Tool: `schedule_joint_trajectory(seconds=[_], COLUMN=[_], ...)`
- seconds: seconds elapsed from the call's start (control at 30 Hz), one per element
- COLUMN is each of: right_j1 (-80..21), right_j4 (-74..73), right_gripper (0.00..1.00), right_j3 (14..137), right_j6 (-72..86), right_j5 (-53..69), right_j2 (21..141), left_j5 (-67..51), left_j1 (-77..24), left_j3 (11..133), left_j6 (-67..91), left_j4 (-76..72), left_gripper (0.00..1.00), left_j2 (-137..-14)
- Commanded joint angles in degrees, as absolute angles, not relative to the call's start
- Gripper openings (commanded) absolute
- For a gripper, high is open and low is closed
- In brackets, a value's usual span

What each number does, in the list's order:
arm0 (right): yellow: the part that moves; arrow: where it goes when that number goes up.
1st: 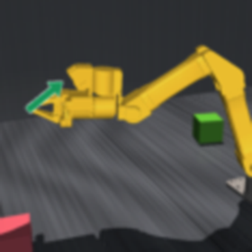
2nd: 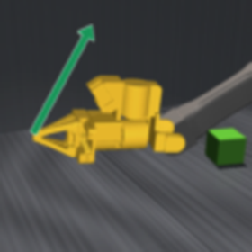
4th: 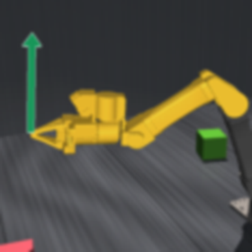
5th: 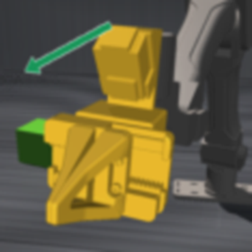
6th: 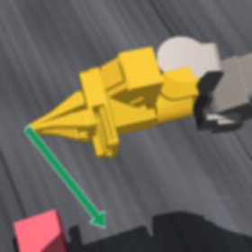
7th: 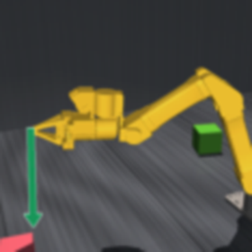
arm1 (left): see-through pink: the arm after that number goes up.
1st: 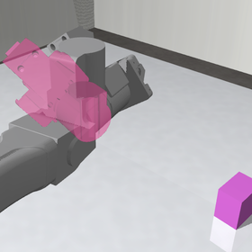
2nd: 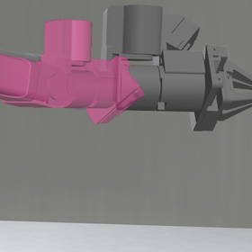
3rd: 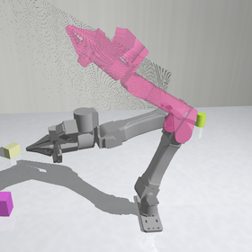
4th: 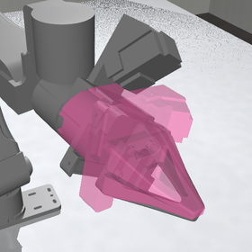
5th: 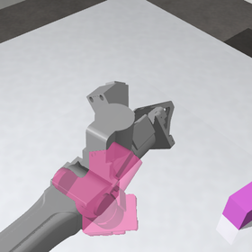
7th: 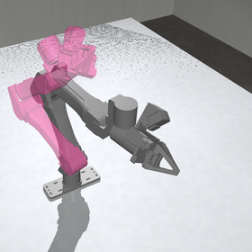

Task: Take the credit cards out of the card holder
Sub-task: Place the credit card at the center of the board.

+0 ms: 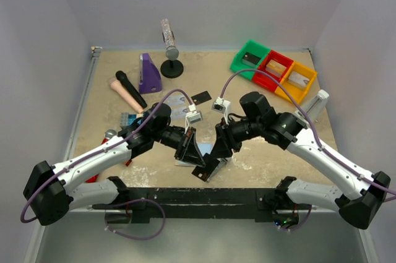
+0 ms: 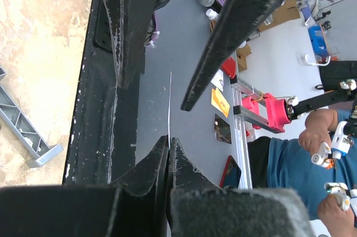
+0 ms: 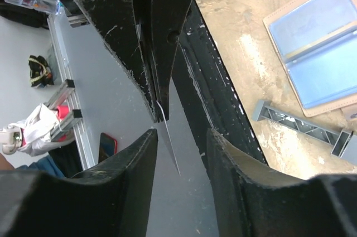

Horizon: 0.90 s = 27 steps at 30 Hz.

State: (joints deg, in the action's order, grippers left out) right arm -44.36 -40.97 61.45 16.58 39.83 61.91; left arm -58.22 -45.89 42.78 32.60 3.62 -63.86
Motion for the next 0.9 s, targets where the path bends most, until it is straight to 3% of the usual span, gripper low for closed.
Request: schedule_joint_trajectory(seconds=[0.0,0.33,0.57,0.67,0.8,0.87], right_j1=[-44.6,-44.8,-44.8,-44.7,-44.7,-44.7], right_j4=[-36.9,-35.2,-36.7,-37.0,-37.2,-36.9], right_gripper=[0.43,0.4,0.31,0.24,0.03,0.0], right_j3=[61.3,60.1,59.4,59.4,59.5,59.6], right_j6=[17.8,18.3,17.1,16.7,16.5,17.0], right_j5=[40.8,46.8,47.4,47.4,47.6,47.2], right_j2=[62.5,63.5,62.9,62.8,63.1,63.1], left_j5=[-59.7,-59.4,-59.3,-59.3,-58.5,-56.2], left_j1=[-46.2,-46.2,-46.2,-46.2,-46.2,-46.0], left_j3=[43.9,43.9,43.9,43.9,44.4,44.7], left_j6=[33.9,33.8,33.5,33.3,32.7,31.9], left_j4=[0.9,1.0,0.9,1.0,1.6,3.1], left_gripper=[0.0,0.0,0.0,0.0,0.0,0.22], left_j2=[-62.8,-62.8,-62.8,-62.8,-62.7,-62.1])
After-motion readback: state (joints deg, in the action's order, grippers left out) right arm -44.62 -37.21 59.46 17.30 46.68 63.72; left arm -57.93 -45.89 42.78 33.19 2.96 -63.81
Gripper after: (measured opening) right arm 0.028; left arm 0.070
